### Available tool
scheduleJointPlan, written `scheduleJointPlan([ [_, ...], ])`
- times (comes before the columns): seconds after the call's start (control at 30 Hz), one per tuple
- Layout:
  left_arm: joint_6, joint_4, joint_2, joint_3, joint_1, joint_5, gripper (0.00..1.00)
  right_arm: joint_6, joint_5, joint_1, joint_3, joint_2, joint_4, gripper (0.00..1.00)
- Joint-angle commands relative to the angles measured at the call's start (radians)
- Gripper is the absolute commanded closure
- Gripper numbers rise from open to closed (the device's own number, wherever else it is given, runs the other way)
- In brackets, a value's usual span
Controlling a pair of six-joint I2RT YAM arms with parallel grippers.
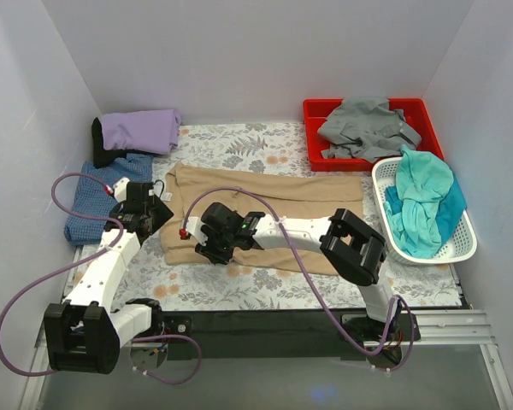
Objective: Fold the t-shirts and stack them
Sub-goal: Fold the tshirt
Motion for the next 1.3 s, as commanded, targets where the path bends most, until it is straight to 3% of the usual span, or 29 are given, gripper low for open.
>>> scheduleJointPlan([
  [0.0,0.005,0.018,-0.005,-0.002,0.011,-0.020,0.39,-0.010,0.003,0.010,0.006,0.017,0.043,0.63],
  [0.4,0.019,0.028,0.009,-0.013,0.016,0.018,0.39,-0.006,0.124,0.011,0.002,0.097,0.057,0.64],
  [0.43,0.017,0.028,0.009,-0.013,0.016,0.021,0.39,-0.003,0.138,0.011,0.009,0.109,0.057,0.67],
  [0.47,0.020,0.027,0.012,-0.013,0.016,0.023,0.39,-0.002,0.148,0.012,0.015,0.111,0.054,0.86],
  [0.53,0.026,0.028,0.015,-0.010,0.016,0.030,0.39,0.008,0.158,0.011,0.015,0.098,0.046,0.99],
  [0.93,0.133,0.019,0.058,0.045,0.016,0.139,0.41,-0.007,0.053,-0.026,0.053,-0.084,-0.001,0.99],
  [1.23,0.187,0.050,0.088,0.090,0.016,0.260,0.42,-0.015,0.006,-0.132,0.150,-0.006,-0.007,0.99],
  [1.27,0.209,0.064,0.088,0.093,0.016,0.330,0.42,-0.015,0.004,-0.140,0.163,0.005,-0.007,0.99],
])
